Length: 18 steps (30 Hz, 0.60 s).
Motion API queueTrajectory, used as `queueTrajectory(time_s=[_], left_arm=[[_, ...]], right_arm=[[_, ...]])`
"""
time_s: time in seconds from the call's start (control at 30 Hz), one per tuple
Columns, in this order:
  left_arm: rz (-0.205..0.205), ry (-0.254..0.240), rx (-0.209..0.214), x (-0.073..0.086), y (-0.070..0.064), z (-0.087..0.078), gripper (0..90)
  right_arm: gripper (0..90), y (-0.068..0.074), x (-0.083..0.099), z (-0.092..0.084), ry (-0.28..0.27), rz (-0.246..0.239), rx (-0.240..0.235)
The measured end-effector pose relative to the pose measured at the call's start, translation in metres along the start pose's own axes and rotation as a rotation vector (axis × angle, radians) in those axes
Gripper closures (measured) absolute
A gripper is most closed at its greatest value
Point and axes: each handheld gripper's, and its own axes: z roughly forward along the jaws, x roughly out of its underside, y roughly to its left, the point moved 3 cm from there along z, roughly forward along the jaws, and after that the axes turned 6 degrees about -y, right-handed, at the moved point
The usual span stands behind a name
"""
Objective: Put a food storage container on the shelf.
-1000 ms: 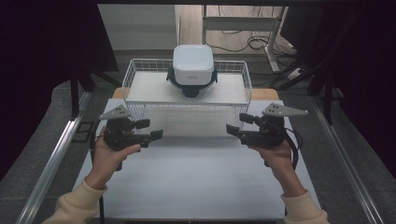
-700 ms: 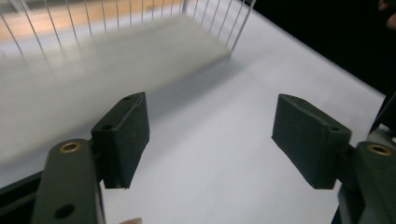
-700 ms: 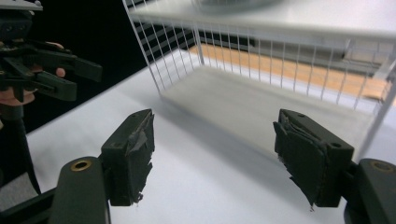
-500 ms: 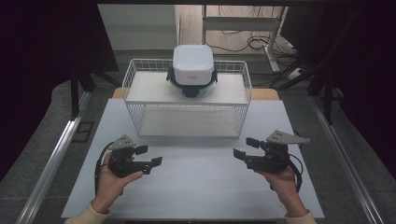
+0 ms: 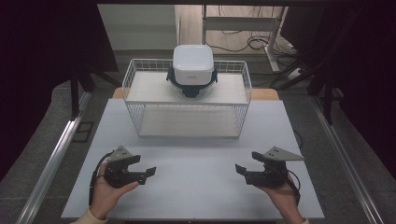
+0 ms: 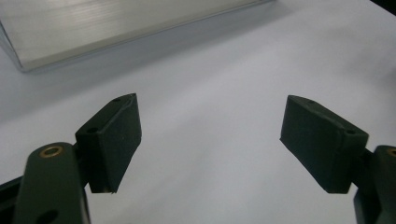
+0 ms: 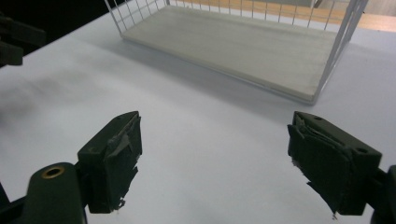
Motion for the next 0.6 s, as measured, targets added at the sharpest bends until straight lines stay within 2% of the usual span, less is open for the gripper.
queueTrajectory(time_s=[0.17,0.27,0.6], left_arm=[[-0.005,0.004,-0.004,0.0013,0.0014,0.0011,20.0],[-0.009,0.006,-0.001,0.0004,0.002,0.0022,19.8],[-0.009,-0.003,-0.009,-0.0002,0.0034,0.0002,19.0]], right_arm=[[16.8,-0.0035,0.0072,0.0,0.014,-0.002,0.011],[16.5,-0.0044,0.0088,0.0013,0.011,0.026,-0.005],[14.8,-0.0035,0.0088,0.002,0.001,0.007,0.003]])
